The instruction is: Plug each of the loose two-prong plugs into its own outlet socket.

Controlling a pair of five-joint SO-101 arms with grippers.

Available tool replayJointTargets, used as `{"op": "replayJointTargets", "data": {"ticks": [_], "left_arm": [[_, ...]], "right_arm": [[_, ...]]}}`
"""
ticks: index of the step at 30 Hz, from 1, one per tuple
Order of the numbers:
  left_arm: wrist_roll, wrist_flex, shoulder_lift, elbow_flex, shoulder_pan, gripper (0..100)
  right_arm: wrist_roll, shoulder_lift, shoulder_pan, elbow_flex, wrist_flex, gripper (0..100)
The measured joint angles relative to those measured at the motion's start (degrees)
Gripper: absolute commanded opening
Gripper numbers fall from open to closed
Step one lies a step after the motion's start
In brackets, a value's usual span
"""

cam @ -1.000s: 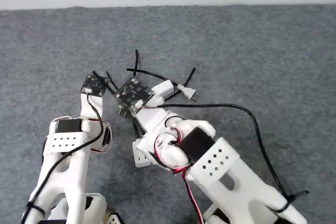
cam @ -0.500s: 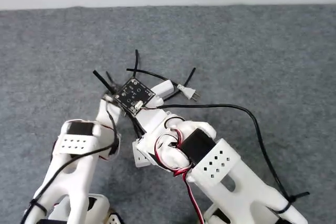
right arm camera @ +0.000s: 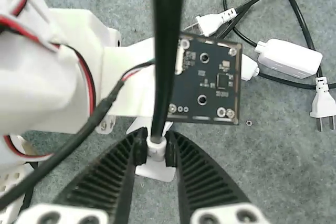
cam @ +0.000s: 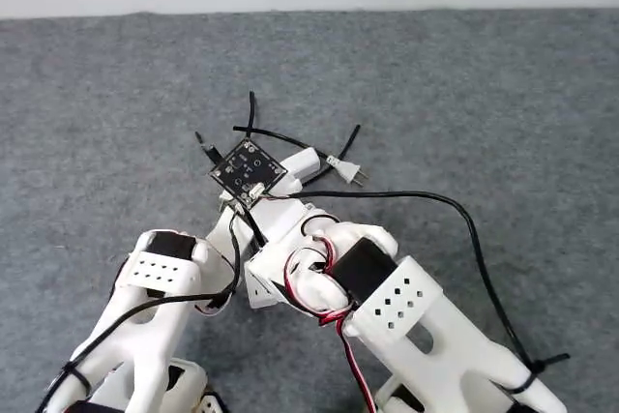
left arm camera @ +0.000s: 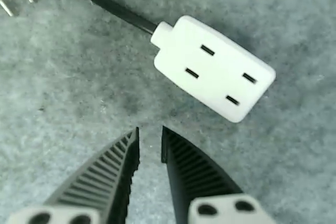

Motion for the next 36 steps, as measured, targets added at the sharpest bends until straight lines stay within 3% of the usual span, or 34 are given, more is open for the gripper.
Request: {"op": "replayJointTargets", "data": {"ticks": [7, 23, 36], "left_arm": [[-3.8, 1.8, 0.0, 0.0, 0.0, 7], [-4.4, 2.1, -1.6, 0.7, -0.1, 7], [15.1, -7.6, -26.4, 8.8, -11.5, 11]], "right_arm": [[-2.6, 0.0, -0.1, 0.0, -0.5, 0.8], [-5.1, -0.1, 2.1, 2.0, -2.7, 0.8], [-15.0, -0.1, 6.8, 14.6, -19.0, 0.8]]}}
